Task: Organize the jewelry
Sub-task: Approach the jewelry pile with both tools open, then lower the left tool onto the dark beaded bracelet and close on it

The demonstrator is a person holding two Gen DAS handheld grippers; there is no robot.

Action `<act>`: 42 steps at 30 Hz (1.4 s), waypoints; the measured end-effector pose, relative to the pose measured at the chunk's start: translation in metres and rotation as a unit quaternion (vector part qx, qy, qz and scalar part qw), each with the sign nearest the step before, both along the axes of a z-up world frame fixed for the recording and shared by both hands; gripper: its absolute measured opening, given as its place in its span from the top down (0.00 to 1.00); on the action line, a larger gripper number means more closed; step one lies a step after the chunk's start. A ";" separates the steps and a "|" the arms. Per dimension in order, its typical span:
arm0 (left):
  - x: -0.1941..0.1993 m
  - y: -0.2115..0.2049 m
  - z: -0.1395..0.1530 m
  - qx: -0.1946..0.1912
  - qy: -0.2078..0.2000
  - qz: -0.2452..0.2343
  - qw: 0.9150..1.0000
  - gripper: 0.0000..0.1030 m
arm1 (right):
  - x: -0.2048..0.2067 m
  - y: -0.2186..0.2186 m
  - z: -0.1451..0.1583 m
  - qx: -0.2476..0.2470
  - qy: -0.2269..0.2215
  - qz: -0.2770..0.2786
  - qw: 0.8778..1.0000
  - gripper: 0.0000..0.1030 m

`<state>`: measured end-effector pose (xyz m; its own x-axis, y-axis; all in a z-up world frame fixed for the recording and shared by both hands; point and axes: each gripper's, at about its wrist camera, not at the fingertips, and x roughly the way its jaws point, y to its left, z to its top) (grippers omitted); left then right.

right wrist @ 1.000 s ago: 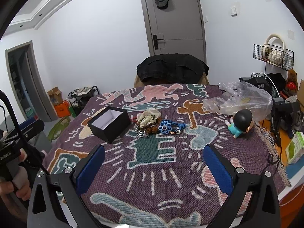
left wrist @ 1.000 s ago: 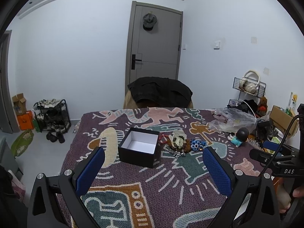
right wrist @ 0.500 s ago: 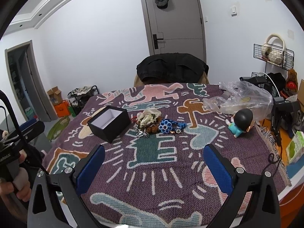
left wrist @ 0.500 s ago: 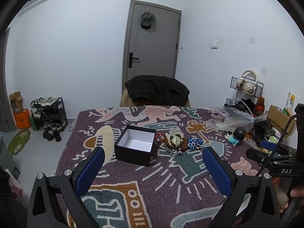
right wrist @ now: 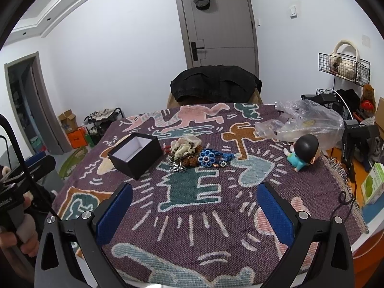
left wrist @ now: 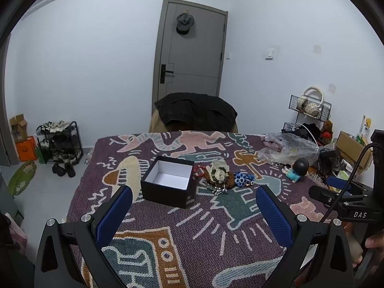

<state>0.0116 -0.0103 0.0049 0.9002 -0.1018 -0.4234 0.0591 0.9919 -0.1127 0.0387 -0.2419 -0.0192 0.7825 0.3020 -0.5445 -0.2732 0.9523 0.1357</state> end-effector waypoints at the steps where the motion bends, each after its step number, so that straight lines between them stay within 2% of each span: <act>1: 0.000 -0.001 0.000 -0.001 -0.001 0.000 1.000 0.00 | 0.000 0.000 0.000 0.000 -0.001 0.000 1.000 0.00; 19: 0.002 -0.009 -0.001 0.006 0.003 -0.011 1.000 0.00 | 0.004 -0.006 -0.001 0.009 0.002 -0.005 1.000 0.00; 34: 0.019 -0.026 -0.011 -0.007 0.006 -0.050 0.999 0.01 | 0.020 -0.020 -0.016 0.026 0.018 -0.020 0.999 0.00; 37: 0.028 -0.028 -0.013 -0.011 0.005 -0.054 0.998 0.03 | 0.026 -0.026 -0.020 0.031 0.022 -0.023 0.999 0.00; 42: 0.050 -0.029 -0.020 -0.030 0.024 -0.061 0.997 0.20 | 0.038 -0.038 -0.026 0.046 0.036 -0.034 0.998 0.00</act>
